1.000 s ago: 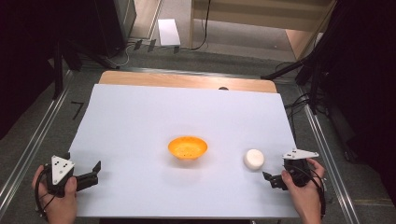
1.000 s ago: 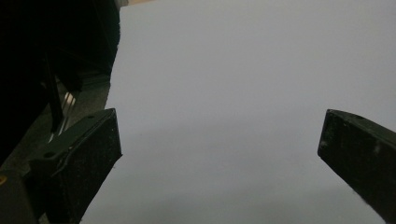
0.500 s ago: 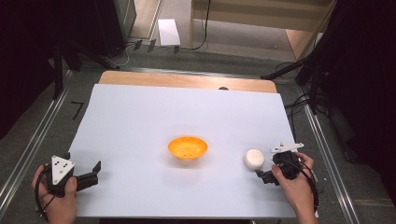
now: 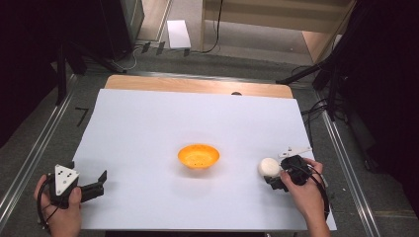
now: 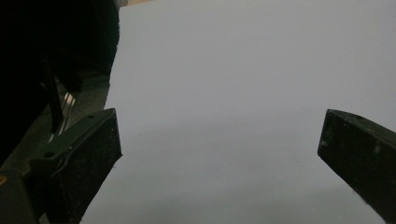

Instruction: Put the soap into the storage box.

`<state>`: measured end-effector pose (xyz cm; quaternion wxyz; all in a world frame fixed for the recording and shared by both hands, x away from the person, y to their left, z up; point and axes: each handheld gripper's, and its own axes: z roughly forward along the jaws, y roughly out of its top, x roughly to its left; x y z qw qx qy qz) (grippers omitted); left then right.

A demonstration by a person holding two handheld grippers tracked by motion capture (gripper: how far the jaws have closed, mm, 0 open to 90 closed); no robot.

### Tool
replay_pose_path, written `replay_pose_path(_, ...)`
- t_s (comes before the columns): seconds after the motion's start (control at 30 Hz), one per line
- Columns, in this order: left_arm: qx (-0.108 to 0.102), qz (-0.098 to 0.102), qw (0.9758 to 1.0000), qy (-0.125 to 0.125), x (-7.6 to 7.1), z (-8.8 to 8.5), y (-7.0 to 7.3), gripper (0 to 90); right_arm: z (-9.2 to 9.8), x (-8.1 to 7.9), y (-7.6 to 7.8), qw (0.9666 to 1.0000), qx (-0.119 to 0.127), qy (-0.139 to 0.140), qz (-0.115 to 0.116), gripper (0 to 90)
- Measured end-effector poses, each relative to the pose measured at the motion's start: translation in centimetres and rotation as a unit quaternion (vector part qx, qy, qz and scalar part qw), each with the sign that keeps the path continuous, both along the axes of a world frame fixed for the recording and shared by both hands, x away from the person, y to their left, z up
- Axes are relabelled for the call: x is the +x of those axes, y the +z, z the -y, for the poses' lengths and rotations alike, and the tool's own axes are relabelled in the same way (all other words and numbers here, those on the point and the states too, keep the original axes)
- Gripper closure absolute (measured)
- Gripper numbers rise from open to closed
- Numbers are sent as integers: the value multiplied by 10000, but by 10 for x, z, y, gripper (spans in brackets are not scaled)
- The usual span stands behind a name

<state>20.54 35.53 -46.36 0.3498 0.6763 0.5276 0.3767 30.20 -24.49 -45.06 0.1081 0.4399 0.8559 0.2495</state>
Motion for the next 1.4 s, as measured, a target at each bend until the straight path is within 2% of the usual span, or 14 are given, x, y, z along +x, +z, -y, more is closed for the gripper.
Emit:
replay_pose_path(0.13,-8,5,10000,1,0,0,0,0,-3,3,0,10000,-3,-20,-23,128)
replay_pose_path(0.97,-14,9,10000,-15,0,0,0,0,-15,16,-7,9978,200,-510,-371,243)
replay_pose_path(1.17,-22,9,10000,-17,0,0,0,0,-15,17,-3,9980,102,-532,-331,245)
replay_pose_path(1.4,-31,14,10000,-11,0,0,0,0,-15,17,4,9982,110,-525,-271,245)
